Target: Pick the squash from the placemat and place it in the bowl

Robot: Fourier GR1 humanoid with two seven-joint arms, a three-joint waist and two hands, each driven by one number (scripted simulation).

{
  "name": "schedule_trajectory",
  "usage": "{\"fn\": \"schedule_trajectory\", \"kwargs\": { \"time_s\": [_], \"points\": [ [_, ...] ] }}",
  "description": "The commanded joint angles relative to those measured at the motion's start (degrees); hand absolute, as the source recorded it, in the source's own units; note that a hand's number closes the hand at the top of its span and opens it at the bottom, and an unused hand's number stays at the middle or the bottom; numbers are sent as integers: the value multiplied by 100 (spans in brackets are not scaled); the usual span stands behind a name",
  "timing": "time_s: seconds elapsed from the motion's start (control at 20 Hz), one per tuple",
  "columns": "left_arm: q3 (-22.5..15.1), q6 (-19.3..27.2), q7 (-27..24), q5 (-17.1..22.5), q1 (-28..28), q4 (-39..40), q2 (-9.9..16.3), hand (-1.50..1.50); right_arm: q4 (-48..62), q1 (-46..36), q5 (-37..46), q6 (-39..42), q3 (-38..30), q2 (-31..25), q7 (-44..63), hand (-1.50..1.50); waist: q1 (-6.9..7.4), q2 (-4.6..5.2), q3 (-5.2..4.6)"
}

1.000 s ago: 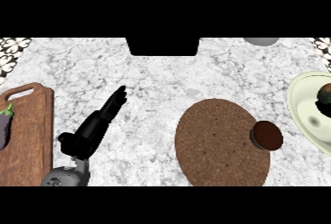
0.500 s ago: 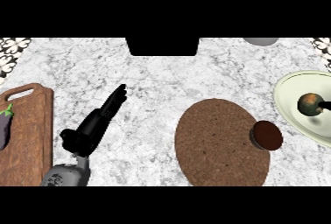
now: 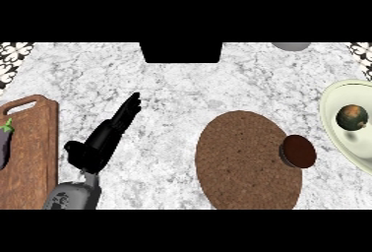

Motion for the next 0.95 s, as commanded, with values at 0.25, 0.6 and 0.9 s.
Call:
{"fn": "schedule_trajectory", "kwargs": {
  "time_s": [0.25,0.6,0.9],
  "points": [
    [97,-41,-88,-72,97,-97,122,0,349,767,-1271,222,-1454,-687,-462,-150,-89,-16,-1],
    [-40,-99,157,-20,236,-408,27,0,1628,1742,-2061,853,-2402,-1450,-1964,-150,-23,-1,8],
    [-24,-46,93,-118,202,-337,-15,0,2823,2437,-2358,1826,-2567,-2096,-2950,-150,-15,-1,9]
  ]
}}
